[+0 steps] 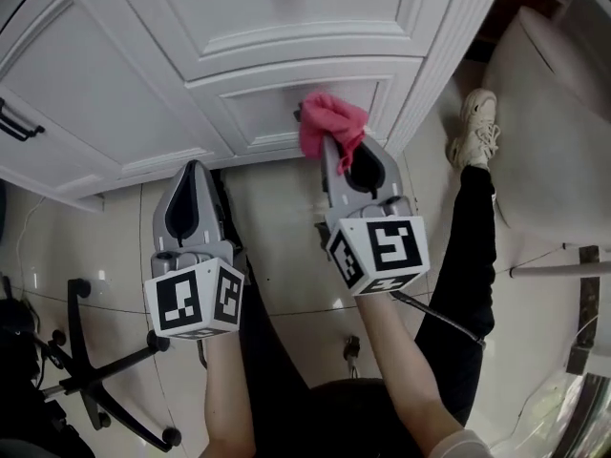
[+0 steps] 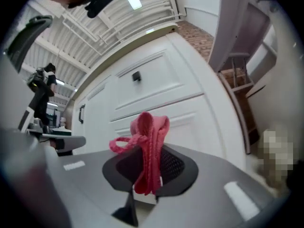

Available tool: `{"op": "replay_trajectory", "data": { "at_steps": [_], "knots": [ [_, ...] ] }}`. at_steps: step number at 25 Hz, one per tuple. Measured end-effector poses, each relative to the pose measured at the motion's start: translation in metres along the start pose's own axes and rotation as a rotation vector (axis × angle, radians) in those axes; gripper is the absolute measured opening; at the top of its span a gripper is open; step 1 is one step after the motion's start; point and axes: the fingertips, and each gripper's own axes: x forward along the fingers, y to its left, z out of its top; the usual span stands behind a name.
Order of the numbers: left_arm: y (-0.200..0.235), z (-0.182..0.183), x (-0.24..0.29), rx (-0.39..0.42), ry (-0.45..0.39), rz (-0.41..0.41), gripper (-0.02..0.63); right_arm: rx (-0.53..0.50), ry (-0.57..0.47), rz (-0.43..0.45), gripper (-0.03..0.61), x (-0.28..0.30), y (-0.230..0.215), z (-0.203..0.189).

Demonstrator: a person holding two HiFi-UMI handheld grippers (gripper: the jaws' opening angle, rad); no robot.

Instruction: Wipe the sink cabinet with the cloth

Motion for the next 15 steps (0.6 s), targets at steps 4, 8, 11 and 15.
{"op": "replay_trajectory", "data": {
  "at_steps": [4, 8, 11, 15],
  "knots": [
    [0.052, -0.012, -0.018, -0.018, 0.030, 0.057, 0.015, 0.021, 0.031, 0.207, 0.061, 0.047, 0.101, -0.062],
    [0.088, -0.024, -0.023, -0.027, 0.036, 0.108, 0.015, -0.025, 0.065, 0.218, 0.061, 0.074, 0.106, -0.089],
    [0.085, -0.032, -0.015, -0.033, 0.041, 0.098, 0.015, -0.047, 0.078, 0.168, 0.061, 0.069, 0.072, -0.090],
    [0.047, -0.035, 0.004, -0.048, 0.038, 0.039, 0.015, -0.020, 0.084, 0.035, 0.061, 0.044, 0.000, -0.086]
  ]
}}
